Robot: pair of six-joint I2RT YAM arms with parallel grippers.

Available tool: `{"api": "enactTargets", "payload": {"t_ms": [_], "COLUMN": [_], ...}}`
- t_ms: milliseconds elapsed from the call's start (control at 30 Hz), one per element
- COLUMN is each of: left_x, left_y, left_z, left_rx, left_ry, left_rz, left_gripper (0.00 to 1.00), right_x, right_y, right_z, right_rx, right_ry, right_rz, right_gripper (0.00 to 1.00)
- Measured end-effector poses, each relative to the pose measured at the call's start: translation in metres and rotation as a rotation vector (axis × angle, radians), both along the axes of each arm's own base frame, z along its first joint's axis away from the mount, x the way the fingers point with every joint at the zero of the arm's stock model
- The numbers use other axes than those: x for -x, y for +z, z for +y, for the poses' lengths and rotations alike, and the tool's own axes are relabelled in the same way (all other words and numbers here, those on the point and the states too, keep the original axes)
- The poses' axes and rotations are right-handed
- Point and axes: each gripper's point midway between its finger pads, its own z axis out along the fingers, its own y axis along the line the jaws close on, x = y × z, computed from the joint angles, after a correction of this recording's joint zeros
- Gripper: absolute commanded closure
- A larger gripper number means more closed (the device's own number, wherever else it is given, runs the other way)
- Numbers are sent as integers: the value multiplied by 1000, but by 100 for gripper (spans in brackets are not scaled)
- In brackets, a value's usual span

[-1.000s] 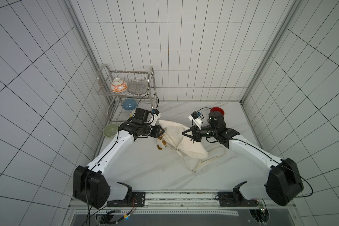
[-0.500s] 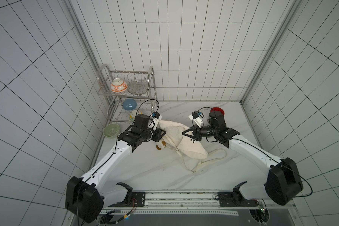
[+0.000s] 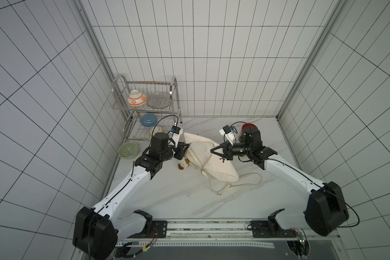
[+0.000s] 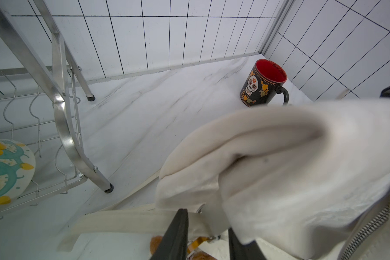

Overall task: Remove the decoration from the bag
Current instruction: Adjust the bag.

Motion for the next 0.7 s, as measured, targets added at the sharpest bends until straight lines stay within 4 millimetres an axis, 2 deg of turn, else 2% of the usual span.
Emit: {"api": "enactTargets", "payload": {"t_ms": [133,267,367,500,600,700], "left_x": [-2,-4,-3,-1,6,18], "left_y": [6,5,2,-2,-4,2], "left_z": [-4,-10,-12,-10,-8,-10], "left_rx": [27,44,44,29,16,25], "left_ry": [-16,-41,-45,-44,-48,-72], "left_rz": [-25,-21,-11,9,54,112], "left_gripper": [77,96,100,100,100,100], "right_x": [1,3,3,3,-1,-8], "right_y": [0,0,0,-1,-5,-10], "right_z": [0,0,0,-1,-4,-11], "right_rx": [-3,-4,-2,2,14,35], "right_ry": [7,12,13,10,-3,-35], "right_rz": [9,12,16,20,24,20], "right_gripper": [100,100,100,100,100,100]}}
